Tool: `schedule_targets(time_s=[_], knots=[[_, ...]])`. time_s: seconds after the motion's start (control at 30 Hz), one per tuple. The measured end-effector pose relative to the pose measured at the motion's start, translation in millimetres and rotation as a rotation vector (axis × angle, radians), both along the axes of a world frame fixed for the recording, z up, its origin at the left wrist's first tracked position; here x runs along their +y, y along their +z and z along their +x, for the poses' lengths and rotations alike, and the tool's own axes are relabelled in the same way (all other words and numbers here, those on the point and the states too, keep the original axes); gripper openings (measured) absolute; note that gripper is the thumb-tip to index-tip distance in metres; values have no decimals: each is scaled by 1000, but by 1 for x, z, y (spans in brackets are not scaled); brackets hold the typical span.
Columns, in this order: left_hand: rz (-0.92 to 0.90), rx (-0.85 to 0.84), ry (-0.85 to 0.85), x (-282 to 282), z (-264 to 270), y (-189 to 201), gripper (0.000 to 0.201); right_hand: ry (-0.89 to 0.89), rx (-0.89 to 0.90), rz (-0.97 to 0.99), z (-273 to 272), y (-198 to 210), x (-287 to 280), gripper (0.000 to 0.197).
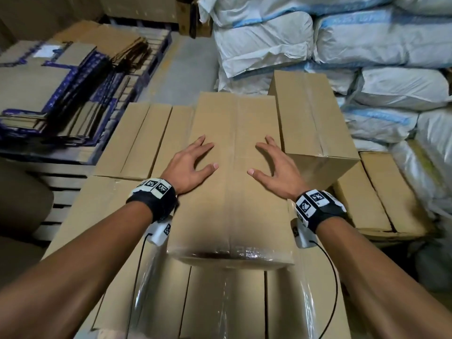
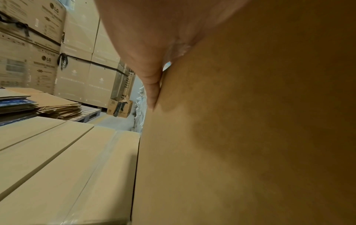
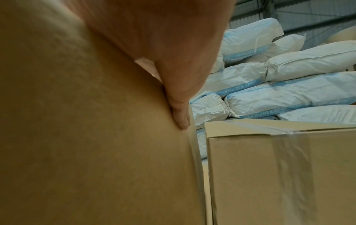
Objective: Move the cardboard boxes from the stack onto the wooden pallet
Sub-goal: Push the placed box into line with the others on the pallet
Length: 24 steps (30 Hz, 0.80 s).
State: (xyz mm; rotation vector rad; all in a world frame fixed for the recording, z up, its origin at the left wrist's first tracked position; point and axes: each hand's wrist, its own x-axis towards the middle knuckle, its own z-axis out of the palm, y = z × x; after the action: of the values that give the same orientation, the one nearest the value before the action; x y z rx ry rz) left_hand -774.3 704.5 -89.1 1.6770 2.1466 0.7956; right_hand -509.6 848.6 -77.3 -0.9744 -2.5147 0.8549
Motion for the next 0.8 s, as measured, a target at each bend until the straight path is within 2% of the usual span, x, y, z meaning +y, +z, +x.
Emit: schedule_targets(time_s=[0.27, 0.4, 0.47, 0.57, 0.63, 0.8], knots=[[3, 54, -2, 93, -31, -24, 67, 10, -110, 86, -29, -14, 87, 83], [-120, 80, -45, 115, -38, -51, 67, 55, -273, 31, -32, -33, 107, 88], [-143, 52, -53, 115, -36, -64, 65, 104, -373, 51, -27, -47, 102, 86], [-108, 26, -14, 105, -30, -73, 60, 94, -472, 194, -14, -55, 85, 87], [-108, 14, 9, 90, -23, -75, 62, 30, -538, 239, -2, -55, 75, 101], [-187, -73, 55, 29, 21, -72, 81, -33, -587, 83, 31, -59, 56, 138]])
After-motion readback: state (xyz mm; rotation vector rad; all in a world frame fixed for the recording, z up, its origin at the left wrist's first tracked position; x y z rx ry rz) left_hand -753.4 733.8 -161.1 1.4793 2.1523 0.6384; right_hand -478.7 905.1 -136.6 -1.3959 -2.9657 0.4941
